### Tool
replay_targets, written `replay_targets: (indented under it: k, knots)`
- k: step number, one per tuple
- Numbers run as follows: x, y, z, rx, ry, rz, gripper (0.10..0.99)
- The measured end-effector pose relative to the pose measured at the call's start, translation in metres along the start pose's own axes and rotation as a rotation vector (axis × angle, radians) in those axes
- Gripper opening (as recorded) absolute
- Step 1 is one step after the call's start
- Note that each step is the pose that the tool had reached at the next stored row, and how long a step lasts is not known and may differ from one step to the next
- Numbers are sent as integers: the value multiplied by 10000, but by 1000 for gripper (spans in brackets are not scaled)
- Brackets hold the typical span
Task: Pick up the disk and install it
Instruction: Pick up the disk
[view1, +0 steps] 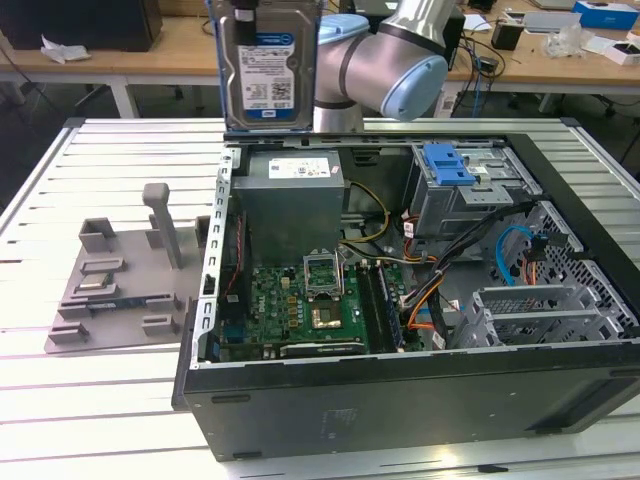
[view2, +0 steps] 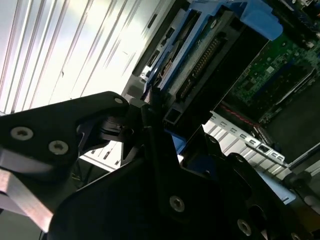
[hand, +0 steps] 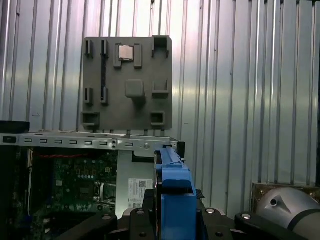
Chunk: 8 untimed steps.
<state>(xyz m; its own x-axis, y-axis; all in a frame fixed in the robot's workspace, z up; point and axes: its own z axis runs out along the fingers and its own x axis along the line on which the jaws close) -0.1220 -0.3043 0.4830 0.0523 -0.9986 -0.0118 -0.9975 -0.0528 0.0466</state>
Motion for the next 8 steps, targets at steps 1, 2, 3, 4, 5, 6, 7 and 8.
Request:
replay_targets:
  k: [1, 2, 3, 4, 5, 6, 7, 8]
  knots:
    - [2, -47, -2, -2, 0, 2, 369]
    - [5, -93, -3, -5, 0, -1, 369]
    - [7, -143, -6, -8, 0, 1, 369]
    - [10, -192, -8, -11, 0, 1, 369]
    - [13, -242, -10, -13, 0, 0, 369]
    - [15, -286, -12, -15, 0, 2, 369]
    - [19, -358, -14, -17, -1, 0, 369]
    - [24, -463, -18, -21, -1, 0, 369]
